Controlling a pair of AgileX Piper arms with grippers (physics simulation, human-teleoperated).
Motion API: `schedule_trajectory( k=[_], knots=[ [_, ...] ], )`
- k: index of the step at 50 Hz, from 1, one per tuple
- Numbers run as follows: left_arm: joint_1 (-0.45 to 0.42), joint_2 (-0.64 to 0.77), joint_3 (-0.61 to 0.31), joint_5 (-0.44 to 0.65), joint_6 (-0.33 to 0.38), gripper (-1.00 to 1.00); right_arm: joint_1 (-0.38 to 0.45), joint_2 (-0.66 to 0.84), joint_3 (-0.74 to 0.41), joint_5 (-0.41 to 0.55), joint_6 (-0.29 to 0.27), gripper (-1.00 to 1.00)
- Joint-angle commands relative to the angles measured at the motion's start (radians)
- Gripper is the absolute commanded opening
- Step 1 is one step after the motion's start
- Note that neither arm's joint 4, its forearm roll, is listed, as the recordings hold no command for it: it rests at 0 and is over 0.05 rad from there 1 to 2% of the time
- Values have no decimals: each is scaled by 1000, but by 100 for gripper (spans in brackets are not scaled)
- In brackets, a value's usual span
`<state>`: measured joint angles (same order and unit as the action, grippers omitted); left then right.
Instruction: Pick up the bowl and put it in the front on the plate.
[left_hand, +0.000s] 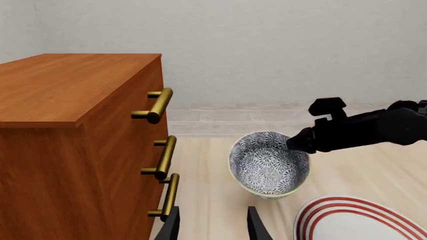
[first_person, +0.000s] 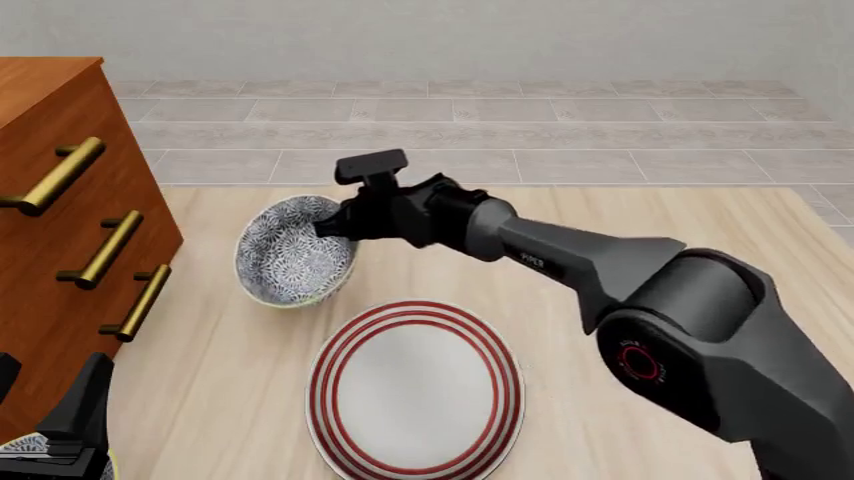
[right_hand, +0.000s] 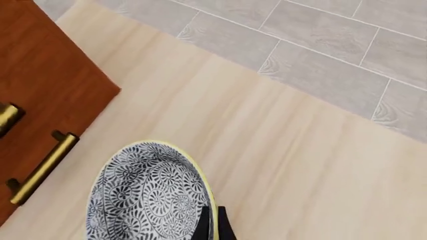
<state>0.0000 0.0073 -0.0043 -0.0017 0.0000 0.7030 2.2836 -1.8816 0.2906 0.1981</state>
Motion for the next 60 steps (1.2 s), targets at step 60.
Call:
schedule_trajectory(
  k=[60],
  knots=[
    [0, 0, 0, 0, 0, 100, 28, -532, 721, -261, 81, -100]
  ],
)
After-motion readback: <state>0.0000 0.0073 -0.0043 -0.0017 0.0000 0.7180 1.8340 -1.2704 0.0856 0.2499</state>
